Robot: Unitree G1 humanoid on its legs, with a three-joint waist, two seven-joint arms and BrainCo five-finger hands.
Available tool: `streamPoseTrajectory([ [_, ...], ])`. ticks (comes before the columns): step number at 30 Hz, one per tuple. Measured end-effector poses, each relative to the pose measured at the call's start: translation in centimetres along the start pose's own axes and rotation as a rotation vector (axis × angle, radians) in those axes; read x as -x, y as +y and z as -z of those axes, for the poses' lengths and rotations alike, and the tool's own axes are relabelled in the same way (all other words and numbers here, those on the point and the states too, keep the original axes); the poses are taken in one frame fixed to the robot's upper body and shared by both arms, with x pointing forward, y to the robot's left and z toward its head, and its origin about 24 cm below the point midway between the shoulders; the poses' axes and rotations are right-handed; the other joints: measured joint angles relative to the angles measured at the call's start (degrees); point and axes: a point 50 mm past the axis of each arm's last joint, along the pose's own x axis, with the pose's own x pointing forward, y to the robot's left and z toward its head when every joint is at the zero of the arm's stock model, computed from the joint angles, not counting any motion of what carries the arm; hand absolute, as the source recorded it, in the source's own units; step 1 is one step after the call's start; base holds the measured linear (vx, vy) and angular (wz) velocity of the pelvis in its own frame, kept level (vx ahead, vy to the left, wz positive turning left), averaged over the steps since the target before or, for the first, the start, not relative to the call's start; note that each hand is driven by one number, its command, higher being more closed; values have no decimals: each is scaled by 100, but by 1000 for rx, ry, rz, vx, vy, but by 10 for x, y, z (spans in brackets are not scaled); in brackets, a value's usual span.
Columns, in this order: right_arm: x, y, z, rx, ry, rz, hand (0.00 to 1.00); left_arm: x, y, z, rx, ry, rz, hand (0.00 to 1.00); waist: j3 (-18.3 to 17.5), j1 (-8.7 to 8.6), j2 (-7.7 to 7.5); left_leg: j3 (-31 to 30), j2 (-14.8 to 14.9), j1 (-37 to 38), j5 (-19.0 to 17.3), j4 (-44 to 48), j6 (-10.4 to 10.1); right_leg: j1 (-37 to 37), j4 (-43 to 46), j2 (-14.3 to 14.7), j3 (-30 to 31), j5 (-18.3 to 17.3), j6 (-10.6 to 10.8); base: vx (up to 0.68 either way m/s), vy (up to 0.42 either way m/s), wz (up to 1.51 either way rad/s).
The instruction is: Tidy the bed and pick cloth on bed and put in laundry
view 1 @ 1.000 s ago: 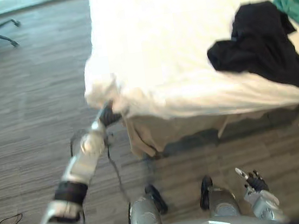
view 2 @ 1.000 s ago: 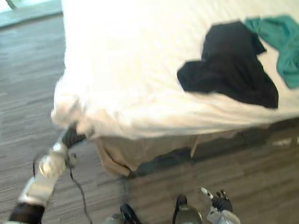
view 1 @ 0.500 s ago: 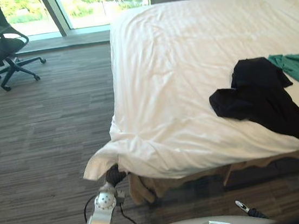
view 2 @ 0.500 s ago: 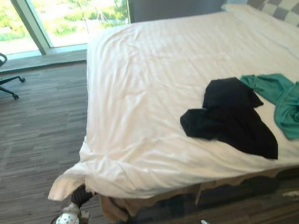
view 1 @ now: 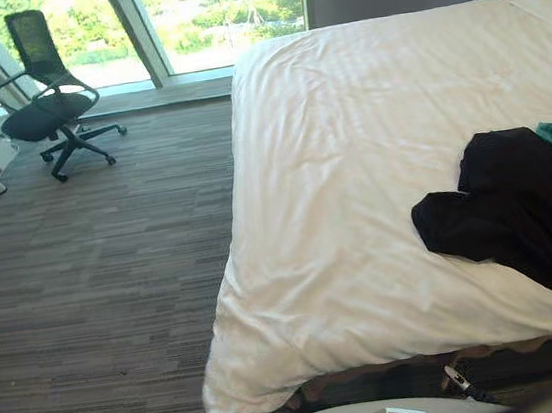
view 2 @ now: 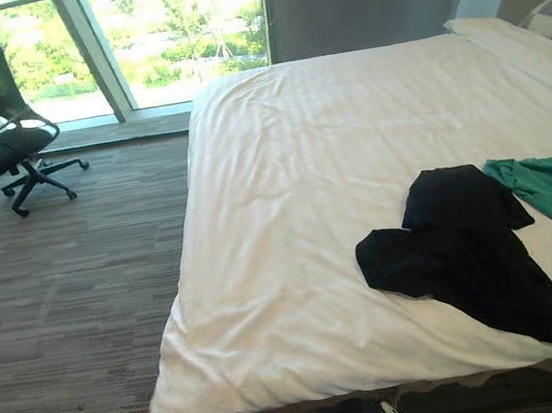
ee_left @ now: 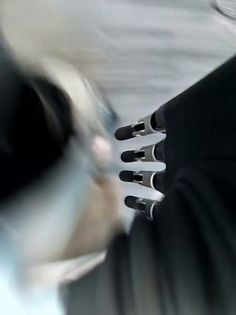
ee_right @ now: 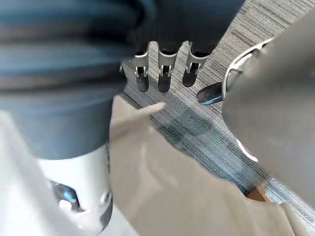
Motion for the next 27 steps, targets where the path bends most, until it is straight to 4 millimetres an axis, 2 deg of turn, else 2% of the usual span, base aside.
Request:
streamPoseTrajectory([
  [4,1,-4,1,-16,-17,15,0,4,7,4,3,47,48,0,25,-46,-46,266,-138,135,0,-108,0,-14,-2,-95,-11,32,49,-134,25,-20],
  [6,2,-9,3,-22,-29,38,0,0,4,8,52,28,-28,0,53,-49,-54,275,-180,181,-1,-173,0,-28,-20,-108,-3,56,87,-155,-7,-17],
  [7,3,-11,7,-28,-27,58,0,-2,2,10,100,13,-120,0,51,-58,-57,279,-196,184,-3,-189,0,-32,-35,-117,8,63,100,-121,-20,-4],
  [8,4,-11,10,-57,-29,80,0,-5,-1,4,155,-43,-218,0,62,-65,-72,281,-200,176,-8,-193,-4,-41,-46,-119,7,48,145,-156,-37,-3],
  [11,4,-14,7,-110,-57,127,0,-5,0,-5,266,-121,-309,0,56,-69,-57,273,-148,91,-108,-318,-94,-144,-82,-21,-69,5,227,-164,-52,13],
  [14,4,-16,-2,-172,-100,168,0,-4,1,-27,279,-226,-334,0,102,-56,-8,292,-65,37,-272,-360,-173,-181,-219,88,-79,58,213,-140,-35,4],
  [19,7,-13,-26,-265,-204,300,0,-4,-7,-52,357,-374,-304,0,94,-59,-46,412,-73,-37,-348,-273,-105,-262,-264,60,-12,152,201,-99,-14,-11],
  [22,13,-8,-59,-329,-330,357,0,-2,-14,-73,355,-475,-271,0,80,-64,-62,436,-84,-114,-308,-258,-158,-369,-234,71,93,213,158,-1,0,-16],
  [23,18,-3,-82,-358,-408,355,0,-1,-19,-83,337,-511,-259,0,78,-66,-66,463,-104,-124,-286,-272,-149,-417,-232,73,120,266,136,23,8,-14],
  [24,20,-2,-92,-363,-441,349,0,-1,-21,-86,326,-520,-252,0,78,-71,-66,475,-109,-123,-285,-272,-149,-421,-231,72,130,268,137,14,19,-15],
  [26,40,10,-156,-362,-672,300,0,-2,-29,-96,270,-535,-224,0,67,-86,-86,510,-176,-100,-285,-274,-148,-429,-230,54,193,274,142,8,37,-8],
  [27,46,14,-168,-360,-719,287,0,-2,-30,-97,260,-536,-221,0,67,-93,-92,508,-182,-101,-285,-274,-147,-430,-230,53,207,275,143,10,31,-3],
])
